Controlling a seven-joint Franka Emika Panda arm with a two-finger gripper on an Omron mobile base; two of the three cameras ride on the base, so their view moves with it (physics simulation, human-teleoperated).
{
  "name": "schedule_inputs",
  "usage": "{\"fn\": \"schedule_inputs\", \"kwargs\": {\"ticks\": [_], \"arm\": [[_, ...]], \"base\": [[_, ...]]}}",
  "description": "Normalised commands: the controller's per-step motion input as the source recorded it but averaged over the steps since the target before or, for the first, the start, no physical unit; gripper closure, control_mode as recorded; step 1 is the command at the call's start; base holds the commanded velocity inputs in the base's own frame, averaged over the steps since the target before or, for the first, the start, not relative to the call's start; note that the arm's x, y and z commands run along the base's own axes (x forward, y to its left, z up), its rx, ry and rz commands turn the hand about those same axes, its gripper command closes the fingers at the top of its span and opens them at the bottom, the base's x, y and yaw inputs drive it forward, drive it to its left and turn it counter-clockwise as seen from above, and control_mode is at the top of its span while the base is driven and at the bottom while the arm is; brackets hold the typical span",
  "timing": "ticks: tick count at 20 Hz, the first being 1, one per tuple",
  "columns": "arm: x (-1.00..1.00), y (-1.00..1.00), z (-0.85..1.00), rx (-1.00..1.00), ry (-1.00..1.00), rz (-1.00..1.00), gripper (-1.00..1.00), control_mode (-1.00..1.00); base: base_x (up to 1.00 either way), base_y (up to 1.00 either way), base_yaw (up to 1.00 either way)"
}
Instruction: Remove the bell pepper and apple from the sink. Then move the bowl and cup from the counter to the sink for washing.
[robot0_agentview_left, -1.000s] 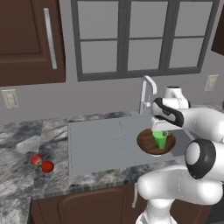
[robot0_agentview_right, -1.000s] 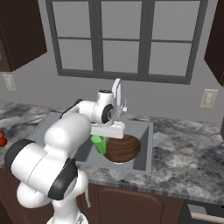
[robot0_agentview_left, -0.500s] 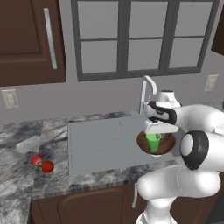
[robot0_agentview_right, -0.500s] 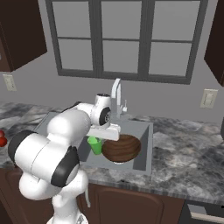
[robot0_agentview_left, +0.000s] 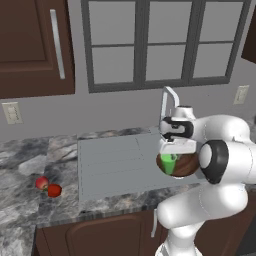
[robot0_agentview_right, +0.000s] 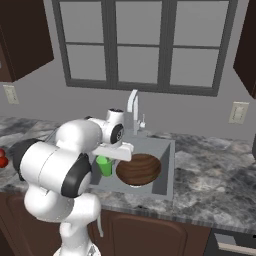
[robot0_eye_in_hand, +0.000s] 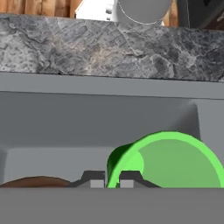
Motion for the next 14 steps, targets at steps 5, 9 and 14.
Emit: {"fn": "schedule_inputs", "kwargs": {"ticks": [5,9,14], "arm": [[0.04,0.2,-0.2,0.04,0.0,0.02,1.0,-1.0],[0.01,0.11,-0.2,0.01,0.0,0.01,1.0,-1.0],[0.05,0.03,-0.17,0.0,0.0,0.01,1.0,-1.0]], "base": [[0.0,0.0,0.0],[0.0,0.0,0.0],[0.0,0.0,0.0]]}}
